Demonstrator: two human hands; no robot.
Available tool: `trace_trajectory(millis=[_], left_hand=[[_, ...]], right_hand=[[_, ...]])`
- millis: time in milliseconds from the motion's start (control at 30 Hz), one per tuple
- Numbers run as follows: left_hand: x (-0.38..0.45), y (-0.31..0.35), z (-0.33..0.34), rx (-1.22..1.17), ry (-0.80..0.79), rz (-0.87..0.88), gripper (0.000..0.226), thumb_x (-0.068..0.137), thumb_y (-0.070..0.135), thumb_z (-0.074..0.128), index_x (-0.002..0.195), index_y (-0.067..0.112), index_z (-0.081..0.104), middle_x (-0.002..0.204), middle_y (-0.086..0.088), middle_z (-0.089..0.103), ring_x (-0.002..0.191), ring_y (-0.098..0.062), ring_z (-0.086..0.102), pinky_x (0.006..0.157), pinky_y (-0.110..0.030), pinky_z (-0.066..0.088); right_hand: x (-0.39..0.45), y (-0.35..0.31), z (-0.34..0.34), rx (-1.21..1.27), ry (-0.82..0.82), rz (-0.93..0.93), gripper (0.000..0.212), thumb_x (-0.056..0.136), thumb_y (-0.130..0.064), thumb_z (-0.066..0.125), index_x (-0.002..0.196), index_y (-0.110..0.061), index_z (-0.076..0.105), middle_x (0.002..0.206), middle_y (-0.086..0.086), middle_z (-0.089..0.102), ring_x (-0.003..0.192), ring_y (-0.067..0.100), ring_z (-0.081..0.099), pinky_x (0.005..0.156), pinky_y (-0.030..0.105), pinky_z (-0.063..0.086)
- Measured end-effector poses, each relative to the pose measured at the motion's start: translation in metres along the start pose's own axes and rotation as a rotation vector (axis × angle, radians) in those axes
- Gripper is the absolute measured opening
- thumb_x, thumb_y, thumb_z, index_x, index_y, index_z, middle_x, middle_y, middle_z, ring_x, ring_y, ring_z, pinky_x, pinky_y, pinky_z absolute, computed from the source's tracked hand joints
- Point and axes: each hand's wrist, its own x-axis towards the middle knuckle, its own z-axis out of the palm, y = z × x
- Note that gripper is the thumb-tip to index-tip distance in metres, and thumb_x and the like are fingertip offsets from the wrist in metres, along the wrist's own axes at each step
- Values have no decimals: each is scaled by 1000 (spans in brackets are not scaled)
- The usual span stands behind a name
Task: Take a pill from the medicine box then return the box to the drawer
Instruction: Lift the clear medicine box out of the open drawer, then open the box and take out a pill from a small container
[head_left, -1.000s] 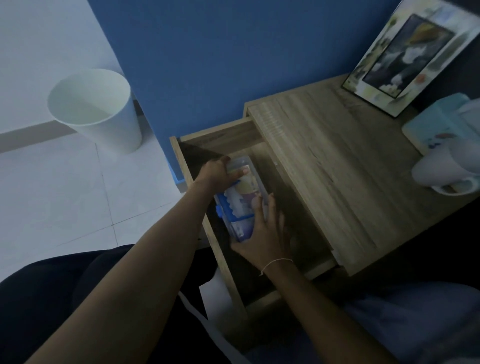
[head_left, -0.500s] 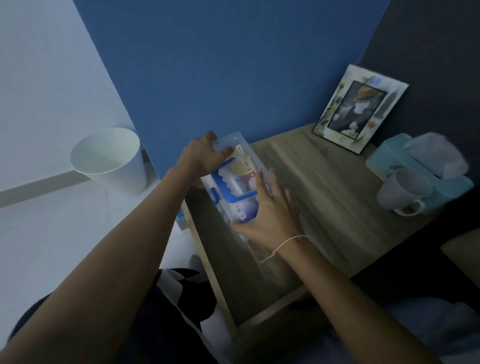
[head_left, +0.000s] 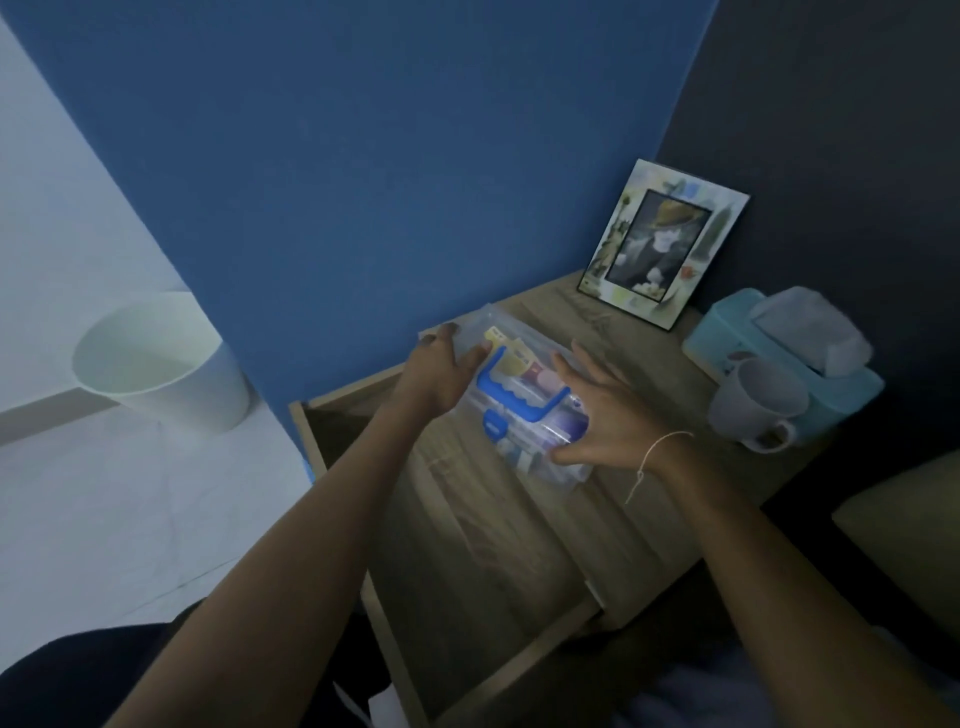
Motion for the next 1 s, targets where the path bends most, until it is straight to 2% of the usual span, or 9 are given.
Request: trace_trajectory(millis=[100,167,233,333,400,500,667,767,1000], left_hand=[[-8,3,7,129,46,90,67,97,46,38,148,5,24,150,-23,33,139,-37,32,115,-44,26],[-16,0,12,278,144,247,60,101,42,29,150,7,21,157,-15,24,146,-32,21,121,-47,16],[-23,-3,15,358,151,428,55,102,37,23,150,8,23,159,-11,22,149,-27,15,122,-45,9],[-29,-7,20,439,144,553,55,101,34,20,147,6,29,157,-10,27,148,-25,17,122,-38,5],[-29,-7,23,428,166,548,52,101,32,23,146,6,33,154,-11,33,146,-24,25,122,-37,7],[-23,-6,28,403,182,525,52,101,31,24,146,6,34,153,-10,36,145,-23,29,122,-41,11],[0,2,35,390,193,503,52,101,31,26,146,5,34,153,-12,36,144,-26,29,122,-39,7],[20,10,38,390,182,511,51,103,29,27,147,4,31,155,-12,33,145,-26,26,122,-37,3],[42,14,41,401,204,514,51,103,29,28,146,3,31,154,-14,34,144,-28,28,123,-40,9]], right_hand=[[0,0,-4,-74,-14,66,116,66,-48,75,152,-34,-1,162,-3,-16,146,28,-23,119,59,2],[-7,-2,4,-71,102,92,107,75,-40,72,153,-27,1,162,5,-15,146,27,-22,120,53,0],[-21,-9,23,117,306,148,97,84,-37,66,153,-25,-1,162,3,-17,147,23,-16,119,42,14],[-37,-19,52,494,607,297,80,93,-48,47,153,-27,-4,163,-1,-5,146,22,20,103,32,41],[-37,-22,66,661,630,372,75,94,-51,36,153,-28,-3,157,5,24,123,19,54,81,22,53],[-24,-19,74,799,675,371,66,97,-48,31,153,-33,-1,124,-6,48,85,0,61,59,13,48],[6,1,62,776,703,370,56,101,-42,26,152,-34,4,138,6,53,95,11,64,74,21,52],[24,12,53,775,694,367,56,102,-40,27,153,-31,5,149,10,44,120,25,57,99,42,49],[47,20,40,810,728,342,54,103,-29,30,154,-23,11,150,9,43,127,25,52,106,42,44]])
